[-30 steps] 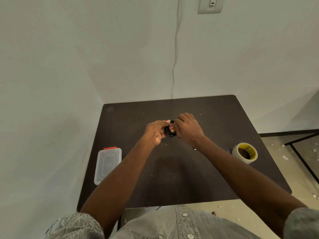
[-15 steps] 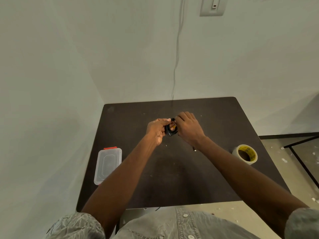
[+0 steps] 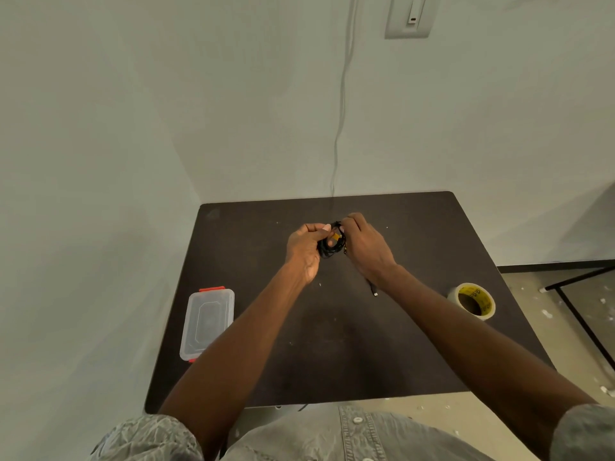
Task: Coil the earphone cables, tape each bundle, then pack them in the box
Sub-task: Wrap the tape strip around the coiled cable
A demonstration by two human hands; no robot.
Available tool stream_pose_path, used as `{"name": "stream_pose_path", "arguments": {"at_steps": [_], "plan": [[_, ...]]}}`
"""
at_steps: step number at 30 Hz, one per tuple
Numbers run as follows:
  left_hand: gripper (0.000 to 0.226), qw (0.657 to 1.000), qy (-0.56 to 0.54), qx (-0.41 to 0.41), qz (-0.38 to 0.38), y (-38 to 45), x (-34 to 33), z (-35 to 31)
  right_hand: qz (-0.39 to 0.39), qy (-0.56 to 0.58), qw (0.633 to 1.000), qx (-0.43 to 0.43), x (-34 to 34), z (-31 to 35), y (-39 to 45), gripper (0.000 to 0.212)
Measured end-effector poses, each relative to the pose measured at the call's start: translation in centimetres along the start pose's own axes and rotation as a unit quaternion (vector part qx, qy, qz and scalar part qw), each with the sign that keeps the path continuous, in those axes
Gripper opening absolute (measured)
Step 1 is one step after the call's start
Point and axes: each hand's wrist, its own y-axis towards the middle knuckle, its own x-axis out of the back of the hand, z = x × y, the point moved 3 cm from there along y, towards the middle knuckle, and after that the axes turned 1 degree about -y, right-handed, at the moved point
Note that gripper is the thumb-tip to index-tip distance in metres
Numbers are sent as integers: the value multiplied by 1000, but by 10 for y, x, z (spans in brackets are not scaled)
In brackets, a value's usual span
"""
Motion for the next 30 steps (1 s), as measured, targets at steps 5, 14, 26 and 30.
{"name": "stream_pose_path", "arguments": {"at_steps": [5,14,26,30], "plan": [[17,999,-23,-26,-3,-3,-5,0,-32,-14,999,6,3,2,1,17],[18,999,-25,-37,5,-4,-11,2,-17,-21,1000,12,11,-5,3,22],[17,996,-54,-52,47,-7,-16,-3,-4,-22,999,27,20,-7,9,30],[17,996,-52,-58,36,-5,-14,-1,-13,-30,999,36,23,-7,10,24]]}}
